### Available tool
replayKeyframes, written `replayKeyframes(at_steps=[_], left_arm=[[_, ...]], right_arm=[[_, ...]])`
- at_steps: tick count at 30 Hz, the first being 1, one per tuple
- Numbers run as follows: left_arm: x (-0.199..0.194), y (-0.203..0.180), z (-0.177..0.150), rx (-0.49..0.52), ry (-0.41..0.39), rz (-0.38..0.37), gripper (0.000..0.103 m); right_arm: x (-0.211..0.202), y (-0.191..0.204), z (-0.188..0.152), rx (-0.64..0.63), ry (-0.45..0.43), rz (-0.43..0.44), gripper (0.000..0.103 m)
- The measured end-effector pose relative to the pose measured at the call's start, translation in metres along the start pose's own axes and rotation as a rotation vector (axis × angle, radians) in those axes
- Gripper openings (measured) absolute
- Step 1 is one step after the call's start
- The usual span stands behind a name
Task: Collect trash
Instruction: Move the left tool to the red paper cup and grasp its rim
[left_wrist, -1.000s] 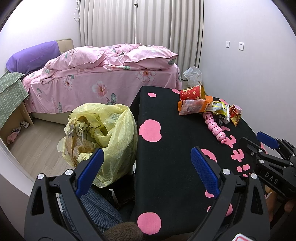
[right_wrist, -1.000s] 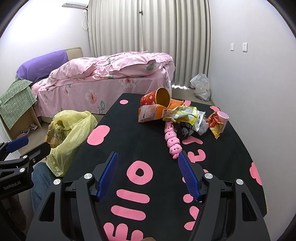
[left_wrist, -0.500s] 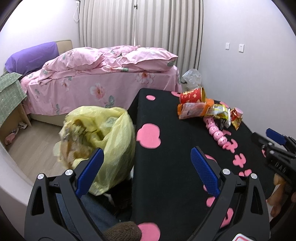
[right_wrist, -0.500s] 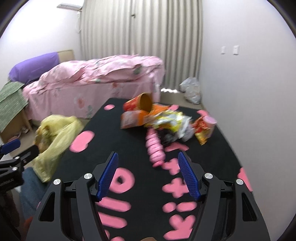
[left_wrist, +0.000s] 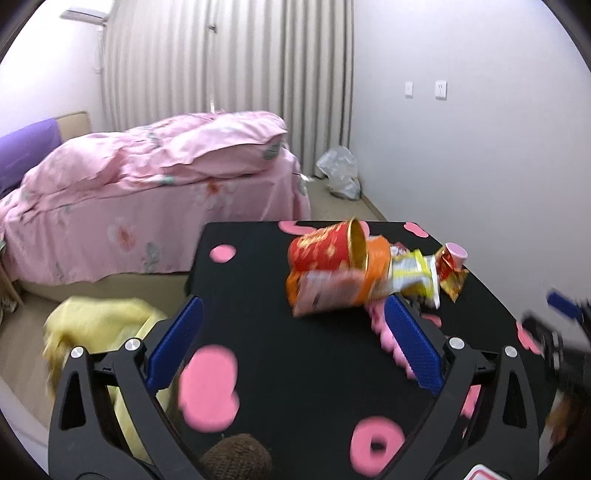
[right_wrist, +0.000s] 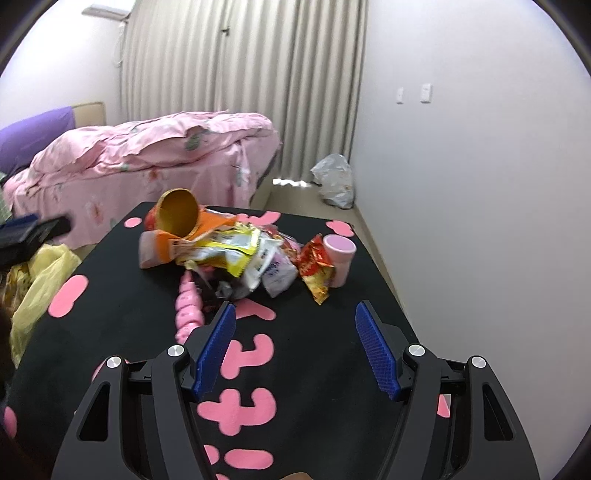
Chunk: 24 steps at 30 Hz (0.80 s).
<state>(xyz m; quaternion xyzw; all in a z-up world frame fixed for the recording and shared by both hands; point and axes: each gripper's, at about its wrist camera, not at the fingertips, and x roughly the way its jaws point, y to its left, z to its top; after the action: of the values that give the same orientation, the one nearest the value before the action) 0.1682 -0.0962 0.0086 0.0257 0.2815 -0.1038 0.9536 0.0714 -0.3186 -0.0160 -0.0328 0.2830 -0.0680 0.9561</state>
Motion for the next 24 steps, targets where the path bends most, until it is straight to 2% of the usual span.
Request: replayKeyframes(at_steps=[1,3,5,7,10,12,13,18,24], left_arm=[[0.016,-0.005,0.012,0.005,0.012,-0.008,0.093],[0.049,-0.015,0.028,0.027,0.034,-0.048,0.079],[0.073,-0.026,0.035,0.051,0.056,-0.069,0.074],[0.098,-0.035,0.038,0.070,0.076,-0.040,0.071],[0.127,-0.036,0.037,0.068,0.121,-0.013,0.055],[0.138,-0.031,0.036,0.051,0.147,-0.011,0.035],[0.138,-0.026,0.034,0.035,0.151,-0.016,0.034],[0.110,-0.006,0.017,0.024,0.142,-0.064,0.009],[0.040,0.020,-0.019,-0.025,0.119,-0.130,0.005]], right_arm=[[0.004,-0.003,-0.002,0.009,0.008,-0.003,0.064],[0.011,-0.007,-0.008,0.031,0.027,-0.001,0.064],[0.018,-0.009,-0.012,0.038,0.043,0.001,0.064],[0.024,-0.009,-0.015,0.034,0.055,-0.005,0.064],[0.032,-0.008,-0.017,0.028,0.066,-0.003,0.064],[0.036,-0.006,-0.016,0.024,0.068,-0.001,0.064],[0.037,-0.005,-0.015,0.021,0.066,0.001,0.064],[0.042,-0.002,-0.008,0.009,0.051,0.019,0.064],[0.053,0.014,0.003,-0.016,0.063,0.092,0.064]])
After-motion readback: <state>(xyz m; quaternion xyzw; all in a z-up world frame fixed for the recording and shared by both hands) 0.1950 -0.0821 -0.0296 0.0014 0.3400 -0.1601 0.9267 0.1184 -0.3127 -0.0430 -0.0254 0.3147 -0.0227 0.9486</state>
